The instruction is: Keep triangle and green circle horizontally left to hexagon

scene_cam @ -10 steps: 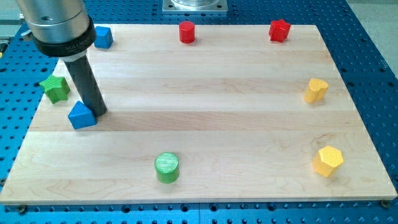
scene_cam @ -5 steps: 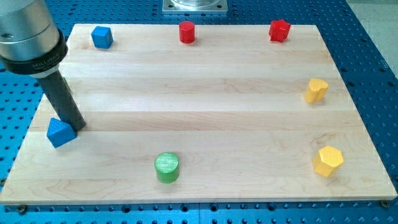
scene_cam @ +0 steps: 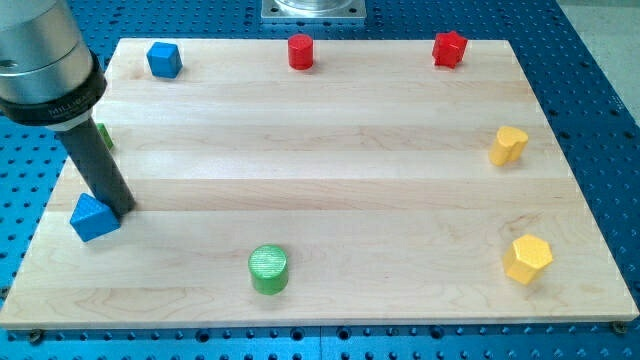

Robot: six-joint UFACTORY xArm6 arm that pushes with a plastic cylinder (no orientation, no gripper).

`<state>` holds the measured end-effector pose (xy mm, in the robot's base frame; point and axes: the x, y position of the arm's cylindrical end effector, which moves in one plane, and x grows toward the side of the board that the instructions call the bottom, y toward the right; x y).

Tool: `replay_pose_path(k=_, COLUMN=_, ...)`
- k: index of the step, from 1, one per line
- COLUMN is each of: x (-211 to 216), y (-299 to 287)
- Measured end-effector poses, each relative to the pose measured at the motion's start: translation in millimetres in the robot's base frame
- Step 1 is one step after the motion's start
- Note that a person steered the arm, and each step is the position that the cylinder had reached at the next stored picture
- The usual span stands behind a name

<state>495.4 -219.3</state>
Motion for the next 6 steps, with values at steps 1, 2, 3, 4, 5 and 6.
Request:
replay_pose_path(k=1, x=0.2, y=0.0)
replay_pose_path(k=2, x=-0.5, y=0.0)
replay_pose_path(k=3, x=2.1, y=23.5)
replay_pose_path(k=4, x=-6.9, y=22.3)
replay_pose_path(k=5, x=-10.9, y=8.7)
replay_pose_path(k=6, x=5.4, y=-29.2)
